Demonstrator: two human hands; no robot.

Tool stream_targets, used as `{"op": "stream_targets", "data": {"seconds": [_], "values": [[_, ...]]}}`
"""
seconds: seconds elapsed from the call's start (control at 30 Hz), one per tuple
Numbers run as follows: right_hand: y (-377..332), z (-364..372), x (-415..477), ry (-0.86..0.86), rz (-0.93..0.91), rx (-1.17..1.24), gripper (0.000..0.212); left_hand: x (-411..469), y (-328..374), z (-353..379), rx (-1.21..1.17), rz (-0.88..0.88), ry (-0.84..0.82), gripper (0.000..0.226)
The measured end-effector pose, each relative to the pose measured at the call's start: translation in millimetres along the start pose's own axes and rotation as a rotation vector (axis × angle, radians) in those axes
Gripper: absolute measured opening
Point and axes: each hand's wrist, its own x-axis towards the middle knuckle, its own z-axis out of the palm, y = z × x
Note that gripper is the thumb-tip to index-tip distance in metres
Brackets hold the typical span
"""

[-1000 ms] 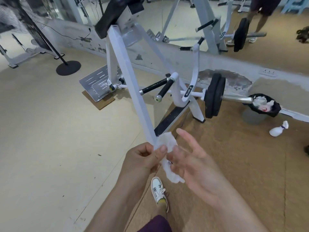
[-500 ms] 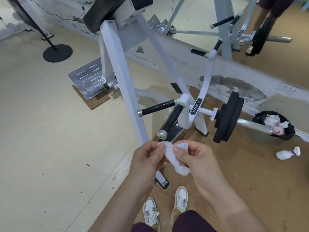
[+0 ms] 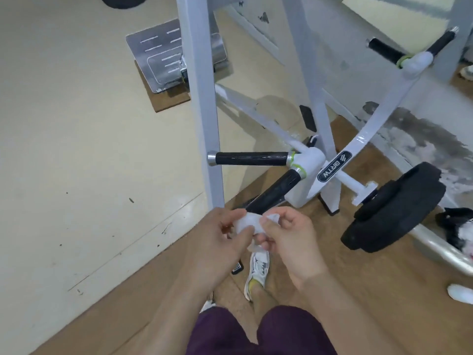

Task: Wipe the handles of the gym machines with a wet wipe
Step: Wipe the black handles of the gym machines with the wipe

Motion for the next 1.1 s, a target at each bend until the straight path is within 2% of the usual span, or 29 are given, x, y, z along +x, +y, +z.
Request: {"op": "stream_targets", "data": {"seconds": [0.1, 0.17, 0.23, 0.37, 0.43, 0.57, 0.63, 0.67, 0.73, 0.8, 0.97, 1.1], "values": [[24, 4, 14, 0.021, -0.029, -0.196, 0.007, 13, -21, 18, 0.393, 0.196, 0.069, 0.033], [38, 2, 16, 0.027, -0.091, -0.348, 0.008, 19, -31, 26, 0.521, 0.246, 0.094, 0.026], [43, 0, 17, 0.043, -0.228, -0.52, 0.006, 28, -36, 31, 0.581, 0.274, 0.131, 0.026], [35, 2, 26, 0.04, -0.498, -0.611, 0.018, 46, -26, 37, 0.48, 0.173, 0.235, 0.017], [35, 6, 28, -0.043, -0.574, -0.65, 0.03, 40, -24, 40, 0.39, 0.136, 0.29, 0.018], [38, 4, 22, -0.205, -0.739, -0.847, 0.043, 7, -34, 35, 0.31, 0.174, 0.298, 0.046], [36, 2, 31, -0.166, -0.851, -1.016, 0.044, -4, -42, 32, 0.3, 0.198, 0.265, 0.055], [36, 2, 37, -0.121, -0.915, -1.061, 0.037, -7, -43, 32, 0.28, 0.213, 0.257, 0.054], [37, 6, 47, -0.098, -0.961, -0.998, 0.025, -9, -48, 35, 0.186, 0.23, 0.283, 0.055], [40, 6, 53, -0.08, -0.979, -0.928, 0.025, -8, -53, 39, 0.089, 0.187, 0.315, 0.056], [31, -7, 67, 0.176, -1.028, -0.895, 0.018, -1, -55, 57, 0.192, 0.214, 0.449, 0.042], [51, 12, 51, 0.01, -1.058, -0.864, 0.026, 3, -54, 60, 0.121, 0.199, 0.451, 0.039]]}}
